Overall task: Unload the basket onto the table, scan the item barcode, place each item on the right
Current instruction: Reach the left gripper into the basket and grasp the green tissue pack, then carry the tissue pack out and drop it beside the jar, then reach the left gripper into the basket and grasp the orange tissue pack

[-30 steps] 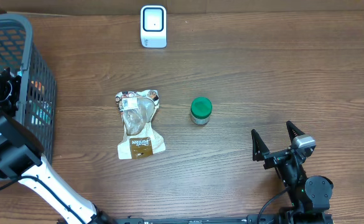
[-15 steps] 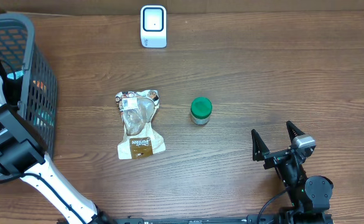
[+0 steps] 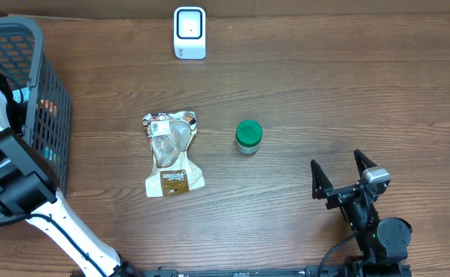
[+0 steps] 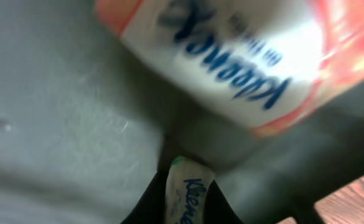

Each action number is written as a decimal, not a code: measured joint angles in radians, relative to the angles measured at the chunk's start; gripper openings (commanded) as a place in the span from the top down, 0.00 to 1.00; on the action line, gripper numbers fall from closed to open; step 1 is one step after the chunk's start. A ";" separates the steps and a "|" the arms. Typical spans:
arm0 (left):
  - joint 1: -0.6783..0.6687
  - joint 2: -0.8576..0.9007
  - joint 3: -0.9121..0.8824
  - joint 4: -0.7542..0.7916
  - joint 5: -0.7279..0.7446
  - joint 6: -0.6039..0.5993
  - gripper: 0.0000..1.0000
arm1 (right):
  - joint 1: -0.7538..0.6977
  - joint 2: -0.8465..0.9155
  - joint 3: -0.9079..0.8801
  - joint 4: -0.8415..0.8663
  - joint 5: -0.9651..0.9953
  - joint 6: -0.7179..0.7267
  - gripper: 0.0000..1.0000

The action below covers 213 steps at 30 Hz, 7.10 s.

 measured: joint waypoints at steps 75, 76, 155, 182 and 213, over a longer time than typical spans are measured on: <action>-1.028 -0.596 -0.828 0.855 0.220 -0.628 0.35 | 0.000 0.000 0.000 0.000 0.000 -0.001 0.00; -1.024 -0.596 -0.818 0.837 0.219 -0.621 0.35 | 0.000 0.000 0.000 0.000 0.000 -0.001 0.00; -0.038 -0.012 0.157 0.237 -0.023 -0.080 0.41 | 0.000 0.000 0.000 0.000 0.000 -0.001 0.00; -0.039 -0.062 -0.094 0.469 0.002 -0.056 0.86 | 0.000 0.000 0.000 0.000 0.000 0.000 0.00; -0.130 -0.737 0.110 0.097 0.026 -0.213 0.96 | 0.000 0.000 0.000 0.000 0.000 -0.001 0.00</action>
